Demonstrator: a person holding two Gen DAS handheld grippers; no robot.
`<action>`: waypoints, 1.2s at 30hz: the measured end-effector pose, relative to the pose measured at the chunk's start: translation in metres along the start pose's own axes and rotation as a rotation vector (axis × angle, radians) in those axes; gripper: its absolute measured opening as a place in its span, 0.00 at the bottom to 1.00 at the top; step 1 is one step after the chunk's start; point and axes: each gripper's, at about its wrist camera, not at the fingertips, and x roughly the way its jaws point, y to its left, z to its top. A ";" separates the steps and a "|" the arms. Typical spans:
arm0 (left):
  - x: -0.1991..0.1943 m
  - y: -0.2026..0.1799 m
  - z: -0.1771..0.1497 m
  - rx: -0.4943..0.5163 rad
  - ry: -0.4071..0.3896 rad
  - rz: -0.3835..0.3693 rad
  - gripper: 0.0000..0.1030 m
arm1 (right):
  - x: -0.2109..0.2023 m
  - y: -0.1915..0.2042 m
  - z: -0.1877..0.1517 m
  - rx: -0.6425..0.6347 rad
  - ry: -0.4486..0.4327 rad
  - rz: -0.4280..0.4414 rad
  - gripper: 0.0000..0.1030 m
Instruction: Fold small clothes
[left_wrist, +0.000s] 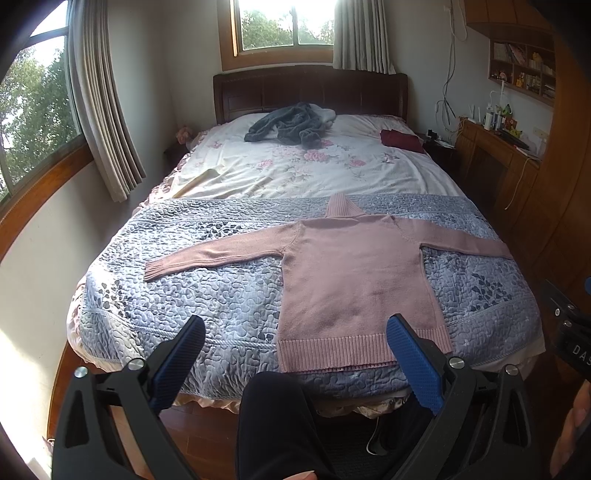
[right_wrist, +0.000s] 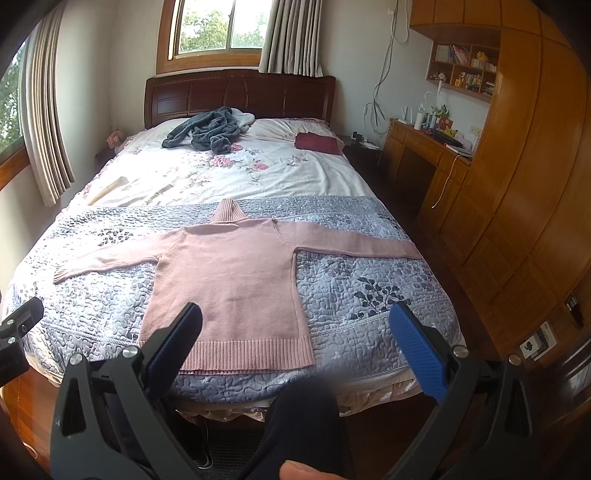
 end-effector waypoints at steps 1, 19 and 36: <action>0.000 0.000 0.000 -0.001 -0.001 0.000 0.96 | 0.000 0.000 0.000 0.000 0.000 -0.001 0.97; 0.015 0.002 0.001 -0.010 0.021 -0.011 0.96 | 0.011 -0.001 0.003 -0.002 0.021 -0.011 0.97; 0.132 -0.021 0.022 -0.033 0.068 -0.167 0.96 | 0.183 -0.100 0.019 0.242 0.114 0.209 0.97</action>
